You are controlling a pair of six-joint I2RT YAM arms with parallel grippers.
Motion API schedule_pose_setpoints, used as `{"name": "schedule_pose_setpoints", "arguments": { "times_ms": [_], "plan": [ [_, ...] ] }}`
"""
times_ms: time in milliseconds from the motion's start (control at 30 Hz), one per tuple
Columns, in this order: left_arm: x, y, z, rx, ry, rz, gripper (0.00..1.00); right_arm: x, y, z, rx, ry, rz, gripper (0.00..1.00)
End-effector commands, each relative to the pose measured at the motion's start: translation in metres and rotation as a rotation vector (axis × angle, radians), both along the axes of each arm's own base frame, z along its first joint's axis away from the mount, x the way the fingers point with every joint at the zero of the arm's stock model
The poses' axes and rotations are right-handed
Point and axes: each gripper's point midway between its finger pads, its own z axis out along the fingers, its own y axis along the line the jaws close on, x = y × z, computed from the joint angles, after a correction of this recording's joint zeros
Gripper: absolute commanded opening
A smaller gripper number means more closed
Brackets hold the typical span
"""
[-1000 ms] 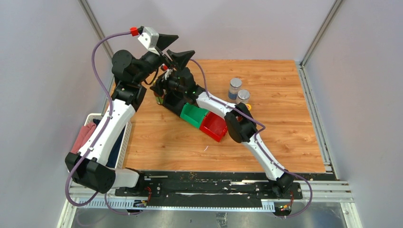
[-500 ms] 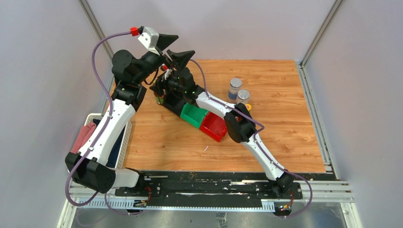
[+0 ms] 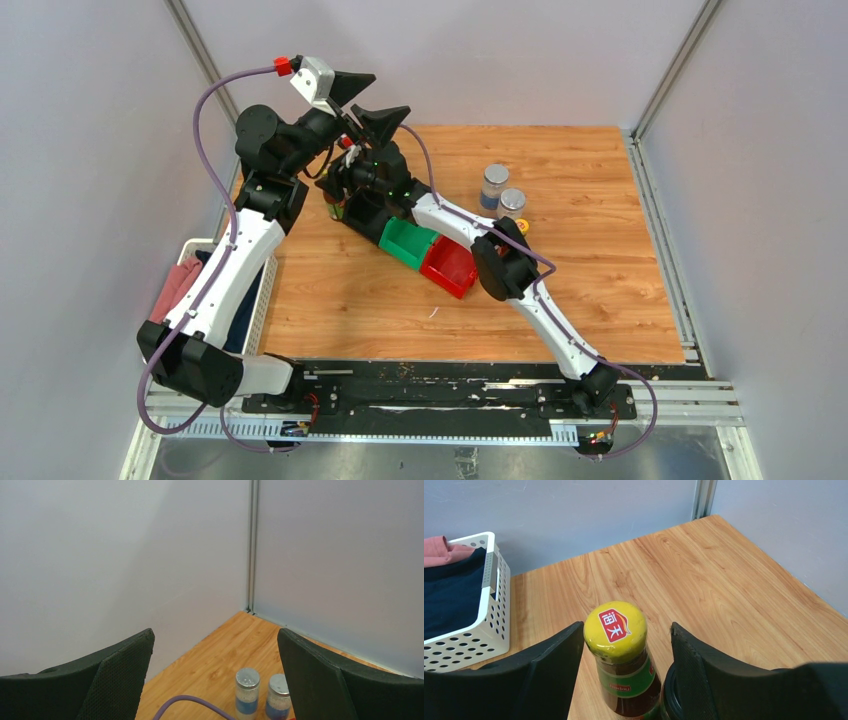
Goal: Organize the condiment bottles
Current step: Pick up the bottle from the center of the board.
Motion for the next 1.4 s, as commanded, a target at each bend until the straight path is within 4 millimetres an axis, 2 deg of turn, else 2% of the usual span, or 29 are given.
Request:
{"name": "schedule_pose_setpoints", "arguments": {
  "times_ms": [0,100,400,700,767,867,900,1367],
  "plan": [
    [-0.007,-0.005,0.009,-0.001,-0.032,-0.027,1.0,0.01,-0.002,0.007,0.024,-0.018,-0.004,0.66],
    [-0.007,-0.005,0.01,-0.001,-0.033,-0.027,1.0,0.011,-0.002,0.006,0.025,-0.017,-0.006,0.59],
    [-0.005,-0.006,0.007,0.004,-0.029,-0.027,1.0,0.017,-0.004,0.005,0.026,-0.013,-0.019,0.51],
    [-0.003,-0.007,0.005,0.005,-0.026,-0.026,1.0,0.018,-0.004,0.003,0.022,-0.001,-0.022,0.32],
    [-0.004,-0.007,0.005,0.005,-0.026,-0.027,1.0,0.019,-0.005,0.001,0.017,0.005,-0.023,0.26],
    [-0.004,-0.007,0.005,0.005,-0.026,-0.025,1.0,0.018,-0.004,0.001,0.013,0.008,-0.02,0.04],
    [-0.004,-0.007,0.005,0.005,-0.025,-0.025,1.0,0.018,-0.004,0.001,0.013,0.009,-0.021,0.0],
    [-0.012,-0.006,0.012,-0.003,-0.041,-0.028,1.0,0.0,0.001,0.006,-0.027,0.006,0.063,0.0]
  ]
}}
